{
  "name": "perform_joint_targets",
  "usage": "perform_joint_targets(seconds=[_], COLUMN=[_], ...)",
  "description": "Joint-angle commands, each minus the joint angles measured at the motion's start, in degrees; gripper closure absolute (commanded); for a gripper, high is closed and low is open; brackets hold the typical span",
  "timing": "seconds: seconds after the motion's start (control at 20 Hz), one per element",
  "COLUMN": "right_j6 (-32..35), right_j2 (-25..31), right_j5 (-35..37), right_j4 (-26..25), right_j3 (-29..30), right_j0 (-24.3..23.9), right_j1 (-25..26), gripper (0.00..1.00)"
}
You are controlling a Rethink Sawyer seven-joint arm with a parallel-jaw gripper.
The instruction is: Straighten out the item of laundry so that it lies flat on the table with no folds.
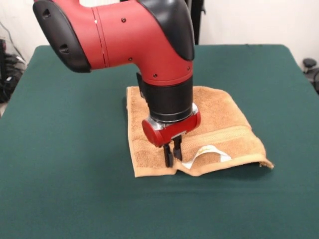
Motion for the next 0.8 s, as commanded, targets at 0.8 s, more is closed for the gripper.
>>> perform_joint_targets(seconds=[0.8], right_j6=[-32.8], right_j2=[5.1], right_j5=[4.2], right_j4=[1.0], right_j3=[-12.1], right_j0=[-2.1], right_j1=[5.4], gripper=[1.0])
